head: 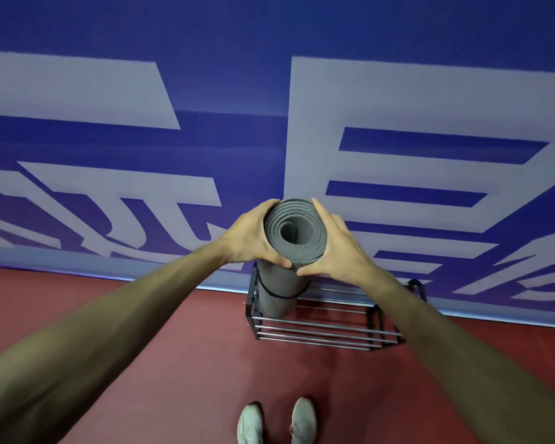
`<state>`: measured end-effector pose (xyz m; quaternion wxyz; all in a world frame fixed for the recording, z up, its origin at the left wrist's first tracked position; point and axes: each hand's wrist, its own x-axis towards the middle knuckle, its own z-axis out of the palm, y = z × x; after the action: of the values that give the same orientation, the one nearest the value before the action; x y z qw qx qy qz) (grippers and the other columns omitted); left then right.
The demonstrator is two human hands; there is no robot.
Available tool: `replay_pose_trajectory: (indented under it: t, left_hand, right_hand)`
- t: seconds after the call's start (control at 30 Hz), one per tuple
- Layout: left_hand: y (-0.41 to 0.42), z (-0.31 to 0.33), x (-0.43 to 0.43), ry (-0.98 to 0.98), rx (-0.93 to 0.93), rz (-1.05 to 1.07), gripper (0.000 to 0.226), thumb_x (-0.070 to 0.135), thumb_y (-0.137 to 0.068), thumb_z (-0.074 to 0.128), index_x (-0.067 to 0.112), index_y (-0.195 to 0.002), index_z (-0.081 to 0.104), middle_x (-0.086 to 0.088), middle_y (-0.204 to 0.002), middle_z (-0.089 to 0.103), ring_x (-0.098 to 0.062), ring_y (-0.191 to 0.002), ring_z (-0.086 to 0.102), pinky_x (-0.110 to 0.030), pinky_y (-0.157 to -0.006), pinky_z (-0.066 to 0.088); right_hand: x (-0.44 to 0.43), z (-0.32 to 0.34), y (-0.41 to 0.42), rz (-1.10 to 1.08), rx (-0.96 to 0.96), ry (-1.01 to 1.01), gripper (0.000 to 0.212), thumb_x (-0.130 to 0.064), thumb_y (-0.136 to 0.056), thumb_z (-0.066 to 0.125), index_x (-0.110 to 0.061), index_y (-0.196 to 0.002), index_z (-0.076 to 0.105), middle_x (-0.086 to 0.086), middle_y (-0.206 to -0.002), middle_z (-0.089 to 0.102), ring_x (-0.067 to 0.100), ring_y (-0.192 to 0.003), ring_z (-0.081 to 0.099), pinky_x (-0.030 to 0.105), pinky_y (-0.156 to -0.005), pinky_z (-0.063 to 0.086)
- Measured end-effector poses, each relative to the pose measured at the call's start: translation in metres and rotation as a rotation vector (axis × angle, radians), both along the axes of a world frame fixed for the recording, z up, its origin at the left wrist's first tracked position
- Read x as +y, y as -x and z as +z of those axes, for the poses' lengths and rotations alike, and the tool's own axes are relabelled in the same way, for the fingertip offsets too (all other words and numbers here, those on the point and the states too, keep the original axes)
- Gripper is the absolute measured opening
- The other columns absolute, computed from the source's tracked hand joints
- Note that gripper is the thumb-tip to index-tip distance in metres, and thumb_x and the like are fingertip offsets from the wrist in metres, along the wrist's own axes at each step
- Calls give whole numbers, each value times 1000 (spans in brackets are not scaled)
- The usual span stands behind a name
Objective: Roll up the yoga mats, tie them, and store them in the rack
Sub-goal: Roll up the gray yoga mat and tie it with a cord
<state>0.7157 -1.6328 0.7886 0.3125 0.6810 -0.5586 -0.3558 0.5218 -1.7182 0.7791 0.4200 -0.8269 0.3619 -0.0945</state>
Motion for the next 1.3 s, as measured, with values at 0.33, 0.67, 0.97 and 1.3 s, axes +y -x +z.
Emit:
replay_pose_trajectory:
  t: [0.33, 0.67, 0.97, 1.3]
  left_hand:
    - [-21, -61, -8, -51, 36, 34, 118, 28, -41, 97, 16, -140, 35, 8, -131, 51, -6, -122, 49, -26, -106, 39]
    - [-20, -28, -16, -22, -34, -1, 121, 39, -40, 96, 17, -142, 34, 7, -135, 49, -8, -124, 46, -29, -108, 38]
    - [-9, -56, -22, -90, -21, -18, 125, 31, -41, 97, 14, -144, 29, 6, -134, 44, -7, -122, 43, -21, -105, 36]
    - [-10, -173, -20, -191, -68, -21, 127, 48, -33, 94, 25, -141, 31, 6, -132, 44, -9, -123, 45, -33, -106, 41]
  right_hand:
    - [-9, -50, -22, 19, 51, -3, 137, -27, -54, 93, -34, -153, -1, -1, -151, 22, 15, -135, 32, 26, -94, 37]
    - [-20, -17, -17, 50, 96, 72, 139, -40, -48, 93, -38, -151, 0, 0, -149, 27, 18, -130, 38, 30, -91, 44]
    - [-19, -46, -10, 20, 136, -18, 141, -28, -51, 93, -36, -152, -5, -3, -151, 19, 18, -132, 36, 30, -96, 42]
    - [-15, -162, -18, 45, 195, -4, 141, -24, -52, 93, -32, -153, -5, 4, -150, 20, 26, -134, 38, 36, -104, 39]
